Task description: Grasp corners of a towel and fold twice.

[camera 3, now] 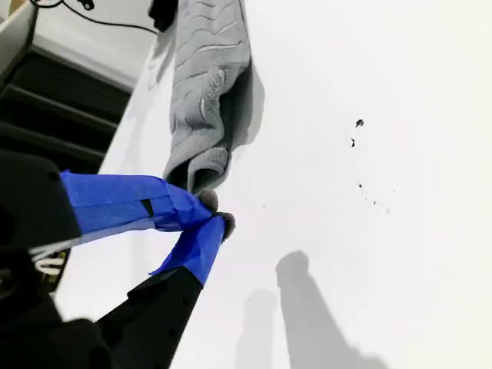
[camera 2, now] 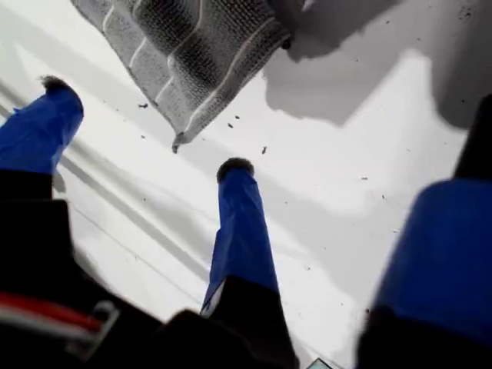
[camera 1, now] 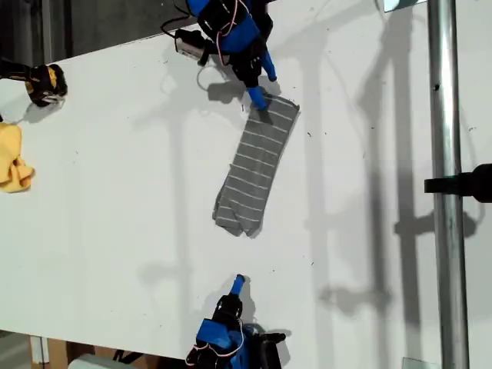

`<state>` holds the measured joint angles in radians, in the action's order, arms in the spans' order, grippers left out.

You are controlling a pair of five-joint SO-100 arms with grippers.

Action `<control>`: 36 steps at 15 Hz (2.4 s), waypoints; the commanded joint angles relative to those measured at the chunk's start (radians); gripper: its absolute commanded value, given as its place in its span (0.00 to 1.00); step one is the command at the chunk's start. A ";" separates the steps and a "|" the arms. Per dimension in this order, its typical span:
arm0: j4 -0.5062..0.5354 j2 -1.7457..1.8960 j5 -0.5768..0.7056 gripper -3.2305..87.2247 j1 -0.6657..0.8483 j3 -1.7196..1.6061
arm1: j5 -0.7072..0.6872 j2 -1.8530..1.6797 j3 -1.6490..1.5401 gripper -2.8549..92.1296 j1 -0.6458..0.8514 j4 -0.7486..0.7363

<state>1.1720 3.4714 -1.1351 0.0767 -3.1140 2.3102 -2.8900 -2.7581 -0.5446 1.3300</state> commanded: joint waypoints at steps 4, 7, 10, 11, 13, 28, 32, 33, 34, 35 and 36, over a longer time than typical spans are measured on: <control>0.003 0.008 -0.011 0.02 -0.003 -0.002 | 0.060 0.486 0.038 0.43 -0.071 -0.414; 0.003 0.008 -0.008 0.02 -0.003 -0.002 | 0.066 0.689 0.080 0.43 -0.063 -0.546; 0.005 0.008 -0.008 0.02 -0.011 -0.002 | 0.054 0.752 0.089 0.43 -0.020 -0.575; 0.005 0.008 -0.009 0.02 -0.012 -0.002 | 0.034 0.765 0.091 0.43 0.005 -0.581; 0.005 0.008 -0.008 0.02 -0.012 -0.002 | -0.043 0.821 0.086 0.43 0.086 -0.650; 0.009 0.008 -0.003 0.02 -0.020 -0.002 | -0.172 0.678 0.101 0.03 0.250 -0.548; 0.009 0.008 -0.003 0.02 -0.020 -0.002 | -0.241 0.545 0.169 0.03 0.239 -0.428; 0.009 0.008 -0.005 0.02 -0.020 -0.002 | -0.265 0.517 0.175 0.03 0.252 -0.416; 0.009 0.008 -0.006 0.02 -0.021 -0.002 | -0.304 0.479 0.175 0.03 0.272 -0.413; 0.009 0.008 -0.006 0.02 -0.021 -0.002 | -0.353 0.414 0.176 0.03 0.299 -0.394; 0.011 0.008 -0.008 0.02 -0.021 -0.002 | -0.408 0.334 0.183 0.03 0.333 -0.354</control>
<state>1.1735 3.4714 -1.1382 0.0629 -3.1140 1.9620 -2.4636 -2.6384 -0.2485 0.9449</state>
